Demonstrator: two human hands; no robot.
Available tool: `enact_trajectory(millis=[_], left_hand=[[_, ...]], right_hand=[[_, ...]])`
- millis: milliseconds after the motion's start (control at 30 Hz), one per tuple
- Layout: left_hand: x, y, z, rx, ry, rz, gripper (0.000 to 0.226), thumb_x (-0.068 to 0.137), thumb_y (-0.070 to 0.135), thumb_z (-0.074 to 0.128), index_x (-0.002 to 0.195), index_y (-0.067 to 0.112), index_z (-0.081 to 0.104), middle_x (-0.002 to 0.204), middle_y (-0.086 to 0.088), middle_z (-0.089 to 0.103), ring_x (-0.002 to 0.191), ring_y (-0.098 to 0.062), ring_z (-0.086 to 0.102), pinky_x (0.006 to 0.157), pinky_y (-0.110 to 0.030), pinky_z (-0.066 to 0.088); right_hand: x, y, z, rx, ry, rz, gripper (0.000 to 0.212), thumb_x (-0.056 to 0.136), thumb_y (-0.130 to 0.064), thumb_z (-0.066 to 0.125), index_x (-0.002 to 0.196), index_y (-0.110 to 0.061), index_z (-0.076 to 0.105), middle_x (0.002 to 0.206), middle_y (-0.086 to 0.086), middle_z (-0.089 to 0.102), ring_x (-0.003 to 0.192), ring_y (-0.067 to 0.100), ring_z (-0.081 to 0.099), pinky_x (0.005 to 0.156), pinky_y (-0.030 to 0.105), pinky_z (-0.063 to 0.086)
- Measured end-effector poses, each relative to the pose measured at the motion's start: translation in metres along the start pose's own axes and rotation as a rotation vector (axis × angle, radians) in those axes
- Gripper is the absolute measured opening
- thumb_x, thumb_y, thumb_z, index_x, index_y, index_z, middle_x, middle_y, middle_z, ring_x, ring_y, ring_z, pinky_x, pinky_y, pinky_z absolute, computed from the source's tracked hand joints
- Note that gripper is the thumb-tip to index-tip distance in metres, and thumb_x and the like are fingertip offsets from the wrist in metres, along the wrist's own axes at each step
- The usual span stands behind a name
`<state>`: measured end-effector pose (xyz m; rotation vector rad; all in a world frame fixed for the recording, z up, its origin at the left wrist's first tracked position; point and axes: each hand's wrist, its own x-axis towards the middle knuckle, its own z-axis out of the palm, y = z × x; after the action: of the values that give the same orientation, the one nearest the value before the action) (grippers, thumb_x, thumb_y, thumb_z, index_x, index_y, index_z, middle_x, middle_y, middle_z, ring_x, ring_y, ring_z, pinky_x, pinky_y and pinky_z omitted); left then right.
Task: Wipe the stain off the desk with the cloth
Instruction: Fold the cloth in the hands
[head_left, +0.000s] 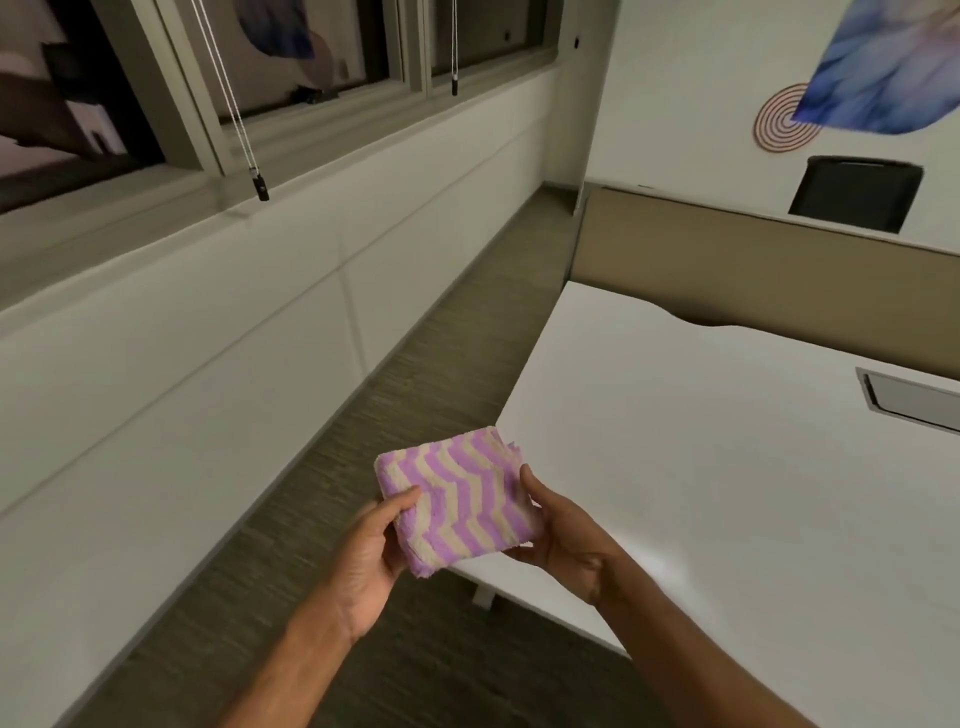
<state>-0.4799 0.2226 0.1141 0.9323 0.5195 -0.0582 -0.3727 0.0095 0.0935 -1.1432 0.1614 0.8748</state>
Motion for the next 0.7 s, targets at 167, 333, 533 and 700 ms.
enact_trajectory(millis=[167,333,533,700], left_hand=[[0.011,0.011,-0.008,0.075,-0.079,-0.065,0.071,0.068,0.031,0.087,0.133,0.019,0.064,0.126,-0.009,0.075,0.113,-0.026,0.073,0.08,-0.037,0.063],[0.019,0.015,-0.005,0.143,-0.137,-0.142,0.049,0.082,0.025,0.078,0.129,0.016,0.066,0.118,-0.009,0.078,0.104,-0.024,0.077,0.073,-0.036,0.063],[0.025,0.011,0.008,0.228,-0.22,-0.227,0.046,0.086,0.017,0.076,0.13,0.014,0.065,0.12,-0.011,0.077,0.108,-0.028,0.075,0.079,-0.042,0.063],[0.035,0.005,0.023,0.278,-0.235,-0.261,0.054,0.076,0.006,0.08,0.128,0.005,0.064,0.116,-0.015,0.077,0.107,-0.032,0.075,0.08,-0.041,0.063]], right_hand=[[-0.017,0.004,0.01,-0.136,0.092,-0.08,0.053,0.083,-0.044,0.079,0.127,-0.018,0.065,0.119,0.006,0.073,0.11,0.026,0.072,0.093,0.046,0.06],[-0.035,0.01,0.016,-0.22,0.245,-0.19,0.041,0.088,-0.041,0.076,0.123,-0.021,0.066,0.112,0.0,0.075,0.102,0.021,0.075,0.085,0.039,0.063],[-0.056,0.019,0.017,-0.166,0.401,-0.324,0.036,0.087,-0.04,0.076,0.117,-0.022,0.067,0.101,-0.004,0.077,0.095,0.019,0.076,0.074,0.032,0.062],[-0.068,0.023,0.01,-0.089,0.497,-0.372,0.032,0.088,-0.037,0.075,0.115,-0.023,0.067,0.101,-0.002,0.078,0.093,0.021,0.077,0.074,0.033,0.063]])
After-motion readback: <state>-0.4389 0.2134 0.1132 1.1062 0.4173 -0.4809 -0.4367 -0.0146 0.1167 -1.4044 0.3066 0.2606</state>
